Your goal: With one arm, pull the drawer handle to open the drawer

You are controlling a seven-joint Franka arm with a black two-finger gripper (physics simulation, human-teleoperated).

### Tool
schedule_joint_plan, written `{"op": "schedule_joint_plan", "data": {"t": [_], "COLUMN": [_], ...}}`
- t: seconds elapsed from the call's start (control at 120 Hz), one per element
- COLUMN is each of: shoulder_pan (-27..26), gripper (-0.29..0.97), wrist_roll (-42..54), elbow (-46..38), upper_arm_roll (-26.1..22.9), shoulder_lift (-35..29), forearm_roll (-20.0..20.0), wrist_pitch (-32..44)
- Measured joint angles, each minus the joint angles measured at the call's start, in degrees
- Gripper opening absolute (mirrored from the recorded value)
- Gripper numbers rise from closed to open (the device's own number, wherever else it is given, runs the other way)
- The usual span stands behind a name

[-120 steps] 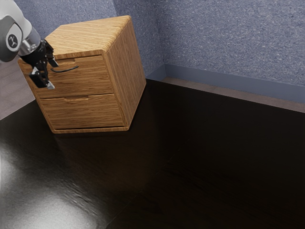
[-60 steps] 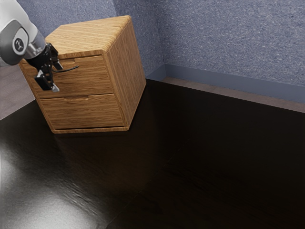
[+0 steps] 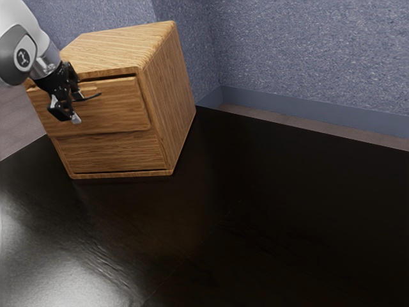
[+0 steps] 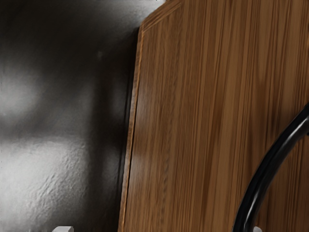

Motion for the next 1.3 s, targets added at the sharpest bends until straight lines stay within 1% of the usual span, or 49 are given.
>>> {"op": "schedule_joint_plan", "data": {"t": [0.3, 0.417, 0.55, 0.725, 1.3], "shoulder_pan": [-0.17, -0.35, -0.38, -0.76, -1.71], "gripper": [0.06, -0.02, -0.06, -0.09, -0.11], "wrist_roll": [-0.14, -0.15, -0.13, -0.14, -0.45], "elbow": [-0.01, 0.03, -0.13, -4.32, -17.19], "upper_arm_roll": [0.05, 0.09, 0.11, 0.12, 0.06], "shoulder_lift": [-1.8, -2.57, -2.94, -7.71, -19.29], "forearm_roll": [-0.04, 0.0, -0.02, 0.05, 0.66], "wrist_pitch": [-4.33, -5.99, -7.75, -8.86, -7.62]}}
